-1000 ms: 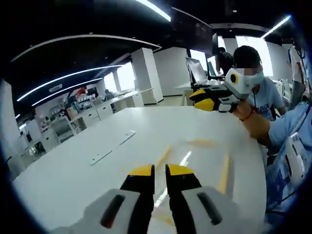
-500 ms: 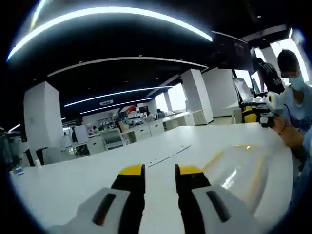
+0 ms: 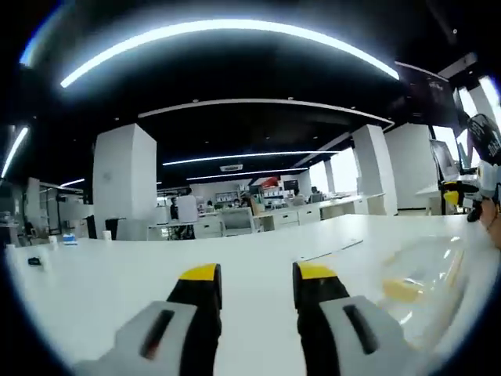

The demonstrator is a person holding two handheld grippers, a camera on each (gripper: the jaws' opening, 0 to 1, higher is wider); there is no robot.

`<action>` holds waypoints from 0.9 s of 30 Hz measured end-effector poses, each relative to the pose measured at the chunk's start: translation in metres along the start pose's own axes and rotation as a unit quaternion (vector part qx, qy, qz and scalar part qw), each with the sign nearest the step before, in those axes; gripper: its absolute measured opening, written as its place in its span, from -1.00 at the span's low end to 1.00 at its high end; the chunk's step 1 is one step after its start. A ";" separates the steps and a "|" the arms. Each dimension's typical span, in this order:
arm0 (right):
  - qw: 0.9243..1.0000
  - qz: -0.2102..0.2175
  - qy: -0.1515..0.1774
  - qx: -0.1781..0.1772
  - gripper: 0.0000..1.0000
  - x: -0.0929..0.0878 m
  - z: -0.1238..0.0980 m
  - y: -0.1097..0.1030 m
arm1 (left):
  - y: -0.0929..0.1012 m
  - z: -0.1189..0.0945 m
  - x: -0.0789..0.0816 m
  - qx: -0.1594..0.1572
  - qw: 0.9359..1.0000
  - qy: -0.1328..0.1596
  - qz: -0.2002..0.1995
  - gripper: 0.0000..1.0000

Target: Snap each plastic latch of the storage box into its locked position after aligning the lid with the box until every specified latch is closed and the lid sits flush.

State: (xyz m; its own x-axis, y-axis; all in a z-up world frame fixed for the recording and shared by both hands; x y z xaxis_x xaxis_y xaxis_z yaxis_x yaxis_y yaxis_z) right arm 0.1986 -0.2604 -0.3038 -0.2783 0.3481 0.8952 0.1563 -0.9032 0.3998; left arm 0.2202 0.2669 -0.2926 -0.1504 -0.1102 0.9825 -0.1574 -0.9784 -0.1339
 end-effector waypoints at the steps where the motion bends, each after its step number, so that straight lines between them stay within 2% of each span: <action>1: 1.000 -0.001 0.000 -0.002 -0.40 0.000 -0.001 0.001 | 0.001 0.000 0.001 0.003 1.000 0.002 -0.002 -0.22; 4: 1.000 0.017 0.004 -0.002 -0.34 0.000 -0.003 0.006 | 0.004 -0.003 0.004 0.016 1.000 0.022 -0.004 -0.15; 8: 0.999 0.036 0.003 -0.013 -0.30 -0.001 -0.006 0.011 | 0.005 -0.006 0.006 0.039 0.999 0.033 0.012 -0.11; 11: 0.999 0.039 0.003 -0.017 -0.30 -0.001 -0.006 0.013 | 0.004 -0.007 0.007 0.044 0.998 0.039 0.012 -0.11; 27: 1.000 0.002 -0.016 0.010 -0.31 -0.002 0.001 -0.003 | 0.005 -0.004 0.006 0.030 0.999 0.045 0.006 -0.11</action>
State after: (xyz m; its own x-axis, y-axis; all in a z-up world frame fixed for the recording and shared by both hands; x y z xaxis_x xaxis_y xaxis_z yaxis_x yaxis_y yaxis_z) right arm 0.2000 -0.2582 -0.3062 -0.2472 0.3527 0.9025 0.1769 -0.8993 0.3999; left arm 0.2148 0.2618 -0.2876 -0.2394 -0.1083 0.9649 -0.0973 -0.9861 -0.1348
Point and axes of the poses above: the point that each gripper's makers call its tool centre point, and the gripper's own axes: z roughly forward along the fingers, y roughly to its right, x roughly out of its top, the point moved 9 cm from there along -z, roughly backward along the fingers, and after that the axes turned 3 degrees about z, right-handed, at the moved point
